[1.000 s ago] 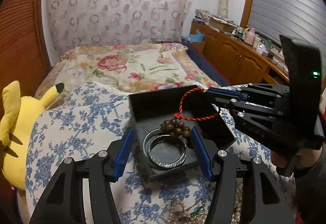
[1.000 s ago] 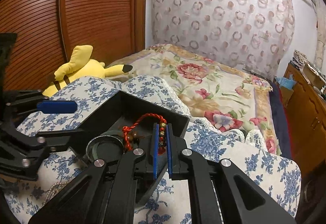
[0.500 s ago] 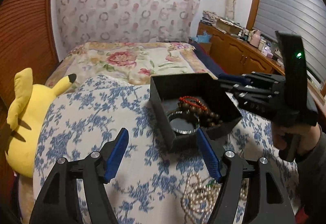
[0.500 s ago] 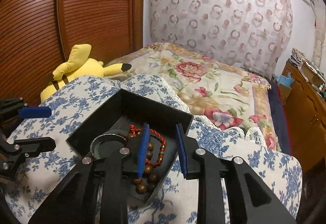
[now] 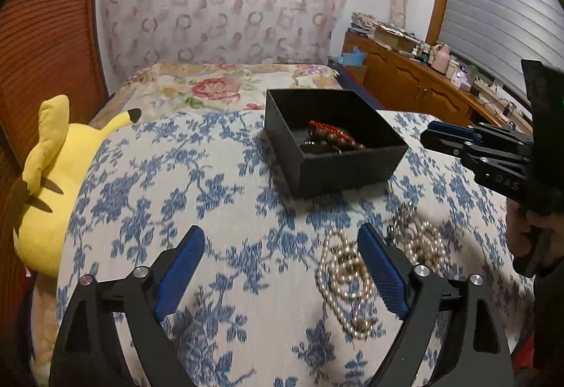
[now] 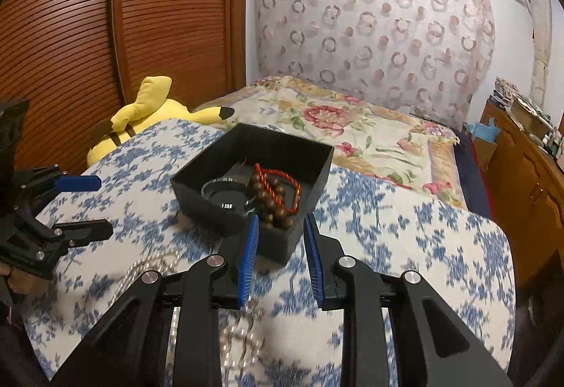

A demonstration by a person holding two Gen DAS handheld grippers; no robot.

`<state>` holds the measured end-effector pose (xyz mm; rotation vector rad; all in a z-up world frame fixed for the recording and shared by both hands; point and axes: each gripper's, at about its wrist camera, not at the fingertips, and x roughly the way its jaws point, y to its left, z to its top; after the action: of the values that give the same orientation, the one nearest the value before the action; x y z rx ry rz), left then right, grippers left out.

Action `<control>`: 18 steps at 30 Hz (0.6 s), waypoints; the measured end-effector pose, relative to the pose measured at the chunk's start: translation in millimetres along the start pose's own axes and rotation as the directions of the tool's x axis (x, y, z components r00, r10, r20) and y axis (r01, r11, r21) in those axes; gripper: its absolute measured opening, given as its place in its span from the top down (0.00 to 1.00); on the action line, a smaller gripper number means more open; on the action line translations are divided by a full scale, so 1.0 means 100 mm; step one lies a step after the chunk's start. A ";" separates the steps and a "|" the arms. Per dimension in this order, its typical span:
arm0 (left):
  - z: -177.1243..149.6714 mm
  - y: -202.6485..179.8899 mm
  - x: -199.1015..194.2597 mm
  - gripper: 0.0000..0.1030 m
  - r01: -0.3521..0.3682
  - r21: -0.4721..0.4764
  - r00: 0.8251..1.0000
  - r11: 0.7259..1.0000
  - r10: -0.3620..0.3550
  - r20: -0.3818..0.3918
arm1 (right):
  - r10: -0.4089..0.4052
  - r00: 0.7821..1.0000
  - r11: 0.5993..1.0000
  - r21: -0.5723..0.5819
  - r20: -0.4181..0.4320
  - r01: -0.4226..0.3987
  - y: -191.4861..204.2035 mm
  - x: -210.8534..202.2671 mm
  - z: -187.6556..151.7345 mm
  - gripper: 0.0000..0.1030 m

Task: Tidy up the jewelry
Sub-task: 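Close the right tool on a strand of the pearl necklace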

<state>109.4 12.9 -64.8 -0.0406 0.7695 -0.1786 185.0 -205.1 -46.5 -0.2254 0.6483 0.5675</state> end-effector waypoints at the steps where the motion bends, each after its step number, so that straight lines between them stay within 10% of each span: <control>1: -0.02 0.00 -0.01 0.14 0.000 0.002 1.000 1.000 0.000 -0.001 | -0.001 1.000 1.000 0.001 -0.002 0.001 0.00 -0.02 -0.03 0.72; 18: -0.43 -0.06 0.09 0.10 0.014 0.046 0.994 0.999 -0.009 -0.106 | 0.062 0.993 0.998 0.007 -0.104 -0.062 0.29 -0.14 -0.64 0.72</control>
<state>84.7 6.6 -101.3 0.0086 0.8711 -0.2109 127.6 -211.0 -88.1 -0.2331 0.7593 0.6172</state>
